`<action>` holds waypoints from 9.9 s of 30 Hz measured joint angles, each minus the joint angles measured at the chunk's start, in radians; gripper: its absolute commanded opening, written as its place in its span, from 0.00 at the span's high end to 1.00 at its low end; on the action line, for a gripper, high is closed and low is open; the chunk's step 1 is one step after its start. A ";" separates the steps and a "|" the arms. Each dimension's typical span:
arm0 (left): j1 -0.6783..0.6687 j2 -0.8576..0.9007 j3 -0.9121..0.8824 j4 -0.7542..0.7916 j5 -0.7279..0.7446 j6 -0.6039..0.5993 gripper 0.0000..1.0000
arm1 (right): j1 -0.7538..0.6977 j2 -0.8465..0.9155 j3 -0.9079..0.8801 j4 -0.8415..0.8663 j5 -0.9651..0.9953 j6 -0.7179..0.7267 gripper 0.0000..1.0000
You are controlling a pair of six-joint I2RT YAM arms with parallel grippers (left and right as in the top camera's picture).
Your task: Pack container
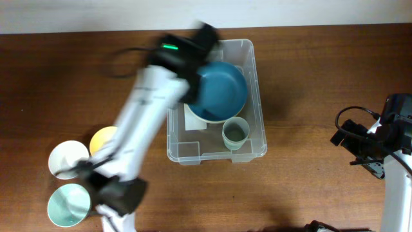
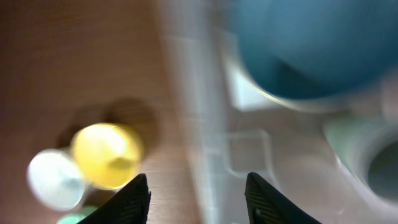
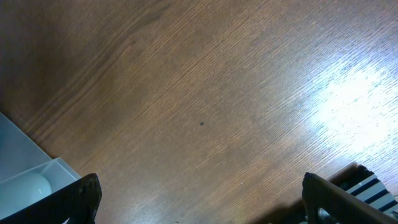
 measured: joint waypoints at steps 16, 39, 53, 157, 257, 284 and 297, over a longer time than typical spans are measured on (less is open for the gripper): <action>0.505 -0.203 -0.456 0.256 0.056 -0.056 0.43 | 0.000 0.000 0.000 0.003 0.000 0.000 0.01; 0.510 -0.188 -1.187 0.805 0.165 0.048 0.67 | 0.000 0.000 0.000 0.003 -0.003 0.000 0.01; 0.510 -0.188 -1.190 0.791 0.164 0.063 1.00 | 0.000 0.000 0.000 0.003 -0.003 0.000 0.01; 0.884 -0.233 -1.126 0.768 0.058 -0.100 0.33 | 0.000 0.000 0.000 0.006 -0.010 0.000 0.01; 0.180 -0.340 -0.452 0.185 0.057 -0.333 0.23 | 0.000 0.000 0.000 0.006 -0.011 0.000 0.01; 0.970 -0.417 -1.198 0.412 0.010 -0.644 0.02 | 0.000 0.000 0.000 0.007 -0.011 0.000 0.01; 0.970 -0.418 -1.518 0.852 0.016 -0.455 0.26 | 0.000 0.000 0.000 0.007 -0.011 0.000 0.01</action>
